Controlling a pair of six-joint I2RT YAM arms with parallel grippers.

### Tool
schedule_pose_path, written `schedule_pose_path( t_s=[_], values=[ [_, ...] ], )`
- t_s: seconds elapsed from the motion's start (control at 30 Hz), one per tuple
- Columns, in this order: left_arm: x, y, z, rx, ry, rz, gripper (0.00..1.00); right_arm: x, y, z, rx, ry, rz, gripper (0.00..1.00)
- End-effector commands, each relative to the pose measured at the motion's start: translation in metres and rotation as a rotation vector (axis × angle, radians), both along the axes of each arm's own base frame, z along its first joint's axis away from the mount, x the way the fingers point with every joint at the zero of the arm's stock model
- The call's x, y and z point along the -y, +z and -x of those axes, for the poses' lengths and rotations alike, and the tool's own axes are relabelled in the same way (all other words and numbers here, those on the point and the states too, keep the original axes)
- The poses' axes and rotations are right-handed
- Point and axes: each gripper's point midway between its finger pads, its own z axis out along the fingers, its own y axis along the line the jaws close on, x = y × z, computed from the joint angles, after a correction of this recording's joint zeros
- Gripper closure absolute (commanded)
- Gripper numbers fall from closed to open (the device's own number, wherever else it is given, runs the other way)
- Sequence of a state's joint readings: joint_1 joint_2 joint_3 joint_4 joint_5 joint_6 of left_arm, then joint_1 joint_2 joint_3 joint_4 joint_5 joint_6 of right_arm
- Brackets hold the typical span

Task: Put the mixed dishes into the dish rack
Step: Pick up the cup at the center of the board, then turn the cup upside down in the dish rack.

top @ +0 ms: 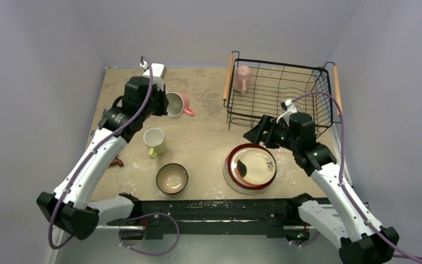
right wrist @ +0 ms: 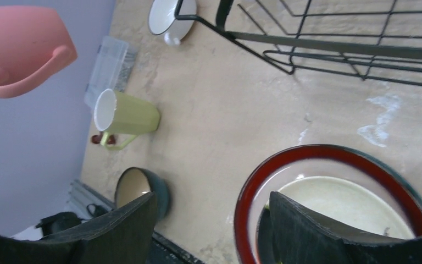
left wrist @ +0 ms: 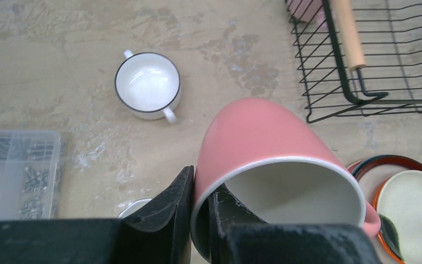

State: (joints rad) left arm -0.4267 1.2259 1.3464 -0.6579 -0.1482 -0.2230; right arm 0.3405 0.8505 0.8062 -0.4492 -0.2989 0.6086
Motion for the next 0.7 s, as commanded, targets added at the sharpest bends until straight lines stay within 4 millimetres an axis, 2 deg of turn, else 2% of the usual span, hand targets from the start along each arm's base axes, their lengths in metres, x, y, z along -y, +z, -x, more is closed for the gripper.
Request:
schedule_pose_path(
  t_s=[0.0, 0.17, 0.27, 0.33, 0.47, 0.67],
  values=[
    [0.029, 0.061, -0.007, 0.301, -0.128, 0.188, 1.00, -0.027, 0.018, 0.002, 0.023, 0.077, -0.179, 0.26],
    [0.065, 0.076, 0.011, 0.412, -0.340, 0.326, 1.00, -0.048, 0.019, 0.010, -0.010, 0.110, -0.290, 0.28],
    [0.085, 0.083, 0.021, 0.467, -0.469, 0.397, 1.00, -0.071, 0.027, 0.021, -0.018, 0.165, -0.373, 0.28],
    [0.095, 0.091, 0.031, 0.523, -0.553, 0.434, 1.00, -0.088, 0.041, 0.026, -0.005, 0.224, -0.454, 0.28],
    [0.103, 0.090, 0.041, 0.564, -0.634, 0.464, 1.00, -0.108, 0.059, 0.035, -0.024, 0.306, -0.567, 0.29],
    [0.109, 0.088, 0.043, 0.554, -0.680, 0.458, 1.00, -0.115, 0.100, 0.043, 0.001, 0.354, -0.764, 0.30]
  ],
)
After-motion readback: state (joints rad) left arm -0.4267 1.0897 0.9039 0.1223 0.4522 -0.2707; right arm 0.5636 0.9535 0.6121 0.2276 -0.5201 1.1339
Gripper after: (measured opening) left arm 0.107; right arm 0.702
